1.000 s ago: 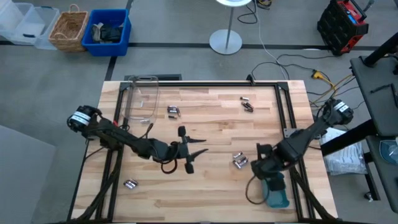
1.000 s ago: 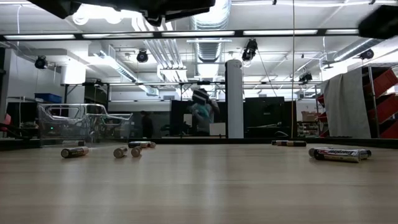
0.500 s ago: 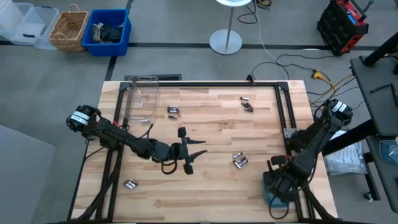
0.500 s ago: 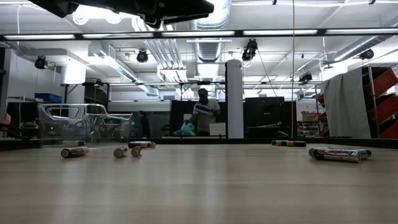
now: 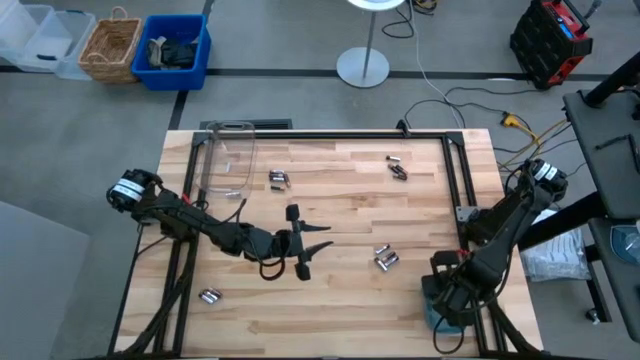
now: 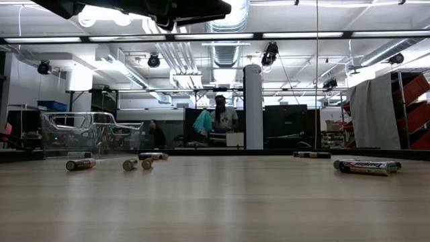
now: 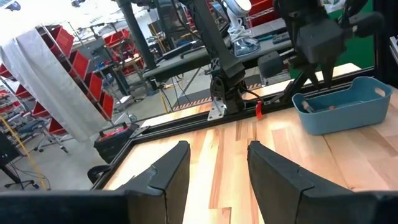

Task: Sort batteries
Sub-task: Put the copper and black battery into the blue bin

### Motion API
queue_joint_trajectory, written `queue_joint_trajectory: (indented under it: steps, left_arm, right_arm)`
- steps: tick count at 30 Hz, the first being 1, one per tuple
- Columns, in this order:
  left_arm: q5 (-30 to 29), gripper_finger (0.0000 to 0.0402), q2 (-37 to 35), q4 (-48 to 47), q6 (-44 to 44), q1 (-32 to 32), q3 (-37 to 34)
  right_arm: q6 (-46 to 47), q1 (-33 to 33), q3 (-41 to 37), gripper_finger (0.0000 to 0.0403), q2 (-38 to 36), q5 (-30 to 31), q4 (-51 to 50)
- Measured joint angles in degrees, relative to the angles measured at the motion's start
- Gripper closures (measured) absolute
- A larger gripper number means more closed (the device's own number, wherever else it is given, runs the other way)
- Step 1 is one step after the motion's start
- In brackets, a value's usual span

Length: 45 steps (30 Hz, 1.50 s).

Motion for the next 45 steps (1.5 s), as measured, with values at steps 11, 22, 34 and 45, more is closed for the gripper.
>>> queue_joint_trajectory:
  steps: [11,22,34,45]
  left_arm:
    - [-1.3,0.026,0.0,-12.4,-6.3,-1.0,6.6]
    - [-3.2,0.026,1.8,-89.9,-55.0,-10.0,31.1]
    - [2.8,0.026,1.7,-113.6,-88.8,-19.8,34.3]
    - [16.5,0.026,1.7,-115.4,-100.2,-19.7,28.3]
  right_arm:
    - [-12.4,-8.2,7.7,0.0392,0.0,22.2,0.3]
    - [-36.6,-20.7,8.0,0.039,0.0,26.0,8.7]
    - [-39.2,-28.1,7.1,0.039,0.1,25.6,14.0]
    - [-38.6,-28.4,3.0,0.039,0.1,25.6,18.2]
